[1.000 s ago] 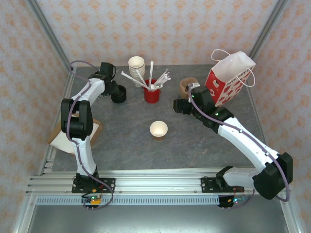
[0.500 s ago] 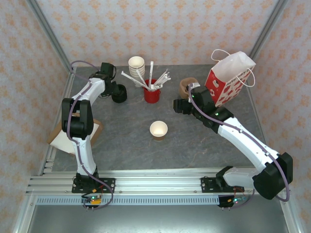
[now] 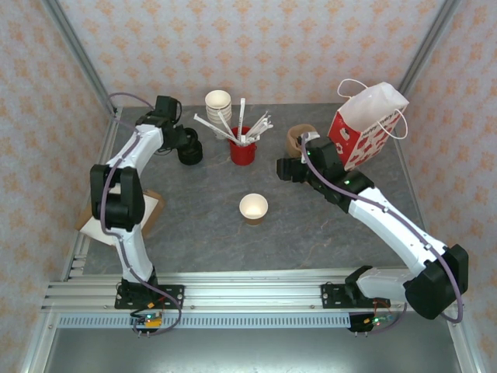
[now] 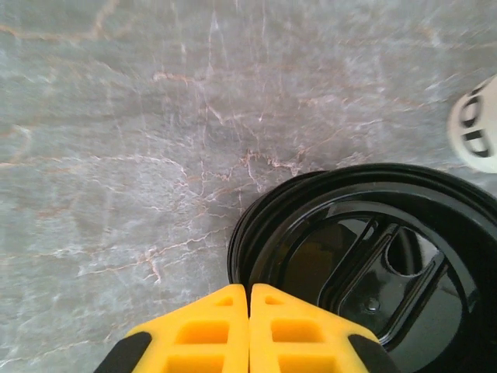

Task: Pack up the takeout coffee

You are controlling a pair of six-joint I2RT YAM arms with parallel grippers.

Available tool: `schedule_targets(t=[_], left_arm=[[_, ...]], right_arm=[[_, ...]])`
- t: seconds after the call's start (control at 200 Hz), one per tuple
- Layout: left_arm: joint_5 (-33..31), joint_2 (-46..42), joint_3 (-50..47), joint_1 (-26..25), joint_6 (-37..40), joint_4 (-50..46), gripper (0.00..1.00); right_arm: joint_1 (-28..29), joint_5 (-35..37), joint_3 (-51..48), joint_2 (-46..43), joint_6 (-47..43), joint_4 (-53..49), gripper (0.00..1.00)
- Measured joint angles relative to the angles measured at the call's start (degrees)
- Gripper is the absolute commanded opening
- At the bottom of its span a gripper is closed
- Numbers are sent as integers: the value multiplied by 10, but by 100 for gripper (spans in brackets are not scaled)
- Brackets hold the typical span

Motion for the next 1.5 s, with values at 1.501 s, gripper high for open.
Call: schedule_targets(t=[1.501], left_arm=[[263,-491,-370,-153,-484,423,2]], right_arm=[[143,-165,138,165,573,451,87]])
